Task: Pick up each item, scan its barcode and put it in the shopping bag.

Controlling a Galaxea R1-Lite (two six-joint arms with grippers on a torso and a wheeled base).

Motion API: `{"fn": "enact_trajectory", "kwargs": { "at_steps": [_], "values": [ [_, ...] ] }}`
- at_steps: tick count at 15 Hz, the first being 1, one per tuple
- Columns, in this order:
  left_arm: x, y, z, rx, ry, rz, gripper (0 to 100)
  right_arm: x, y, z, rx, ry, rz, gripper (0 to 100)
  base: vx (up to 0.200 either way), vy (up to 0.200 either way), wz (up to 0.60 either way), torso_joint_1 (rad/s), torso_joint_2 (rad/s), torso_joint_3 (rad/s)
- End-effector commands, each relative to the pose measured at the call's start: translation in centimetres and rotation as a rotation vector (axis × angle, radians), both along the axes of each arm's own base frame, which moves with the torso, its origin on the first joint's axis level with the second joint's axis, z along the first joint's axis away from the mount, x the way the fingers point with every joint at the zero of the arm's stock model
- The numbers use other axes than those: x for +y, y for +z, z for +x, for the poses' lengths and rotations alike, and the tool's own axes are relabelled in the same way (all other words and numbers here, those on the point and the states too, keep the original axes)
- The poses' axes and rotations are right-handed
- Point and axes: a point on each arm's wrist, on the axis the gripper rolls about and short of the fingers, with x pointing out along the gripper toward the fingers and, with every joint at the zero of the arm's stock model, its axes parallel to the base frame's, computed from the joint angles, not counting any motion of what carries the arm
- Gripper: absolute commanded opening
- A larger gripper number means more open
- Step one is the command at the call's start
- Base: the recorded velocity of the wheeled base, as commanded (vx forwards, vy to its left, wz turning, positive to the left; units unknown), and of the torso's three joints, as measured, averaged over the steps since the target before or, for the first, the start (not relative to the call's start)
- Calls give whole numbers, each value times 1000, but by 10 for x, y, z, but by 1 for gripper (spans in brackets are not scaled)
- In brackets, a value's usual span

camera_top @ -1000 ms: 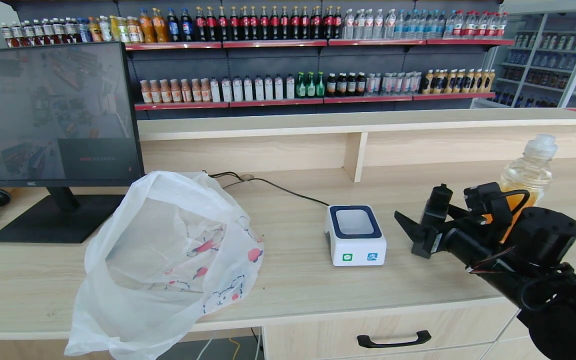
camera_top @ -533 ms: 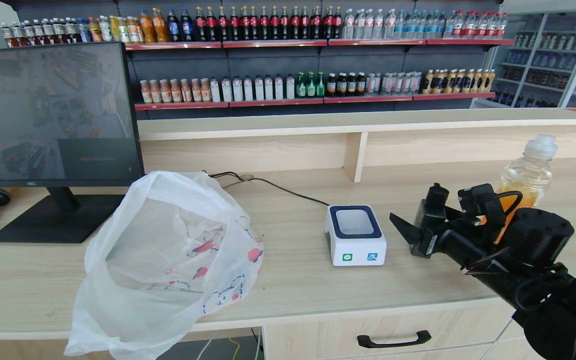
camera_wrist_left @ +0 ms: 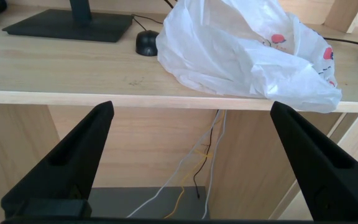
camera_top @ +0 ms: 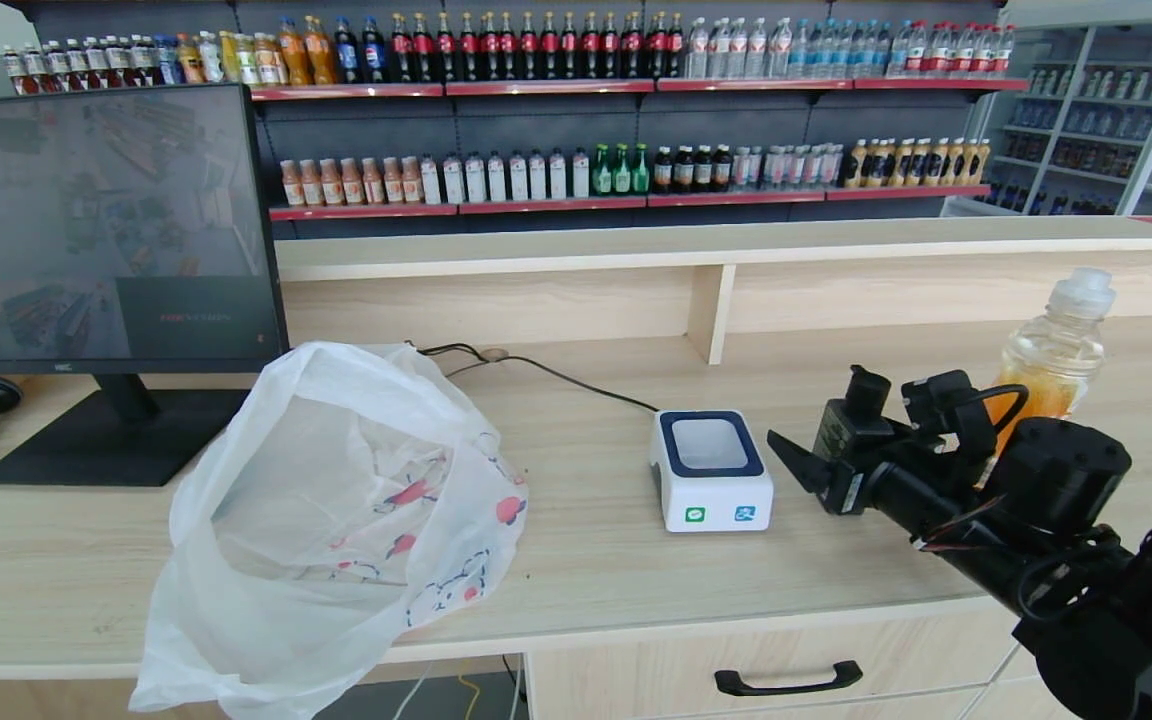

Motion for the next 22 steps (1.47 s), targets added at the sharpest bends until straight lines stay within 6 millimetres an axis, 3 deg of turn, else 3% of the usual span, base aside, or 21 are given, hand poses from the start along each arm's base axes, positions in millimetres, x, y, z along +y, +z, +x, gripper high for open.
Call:
{"fn": "enact_trajectory", "kwargs": {
  "at_steps": [1,7,9,14,22],
  "values": [
    [0,0,0,-1,0,0,100,4,-2,0,4,13,-1,100,0,0,0,0,0,0],
    [0,0,0,-1,0,0,100,9,-3,1,5,26,-3,100,0,0,0,0,0,0],
    [0,0,0,-1,0,0,100,3,-9,-7,44,14,-16,100,0,0,0,0,0,0],
    [0,0,0,-1,0,0,100,-16,-10,-4,49,-50,-16,100,0,0,0,0,0,0],
    [0,0,0,-1,0,0,100,-23,-7,2,33,-78,-5,100,0,0,0,0,0,0]
  ]
}}
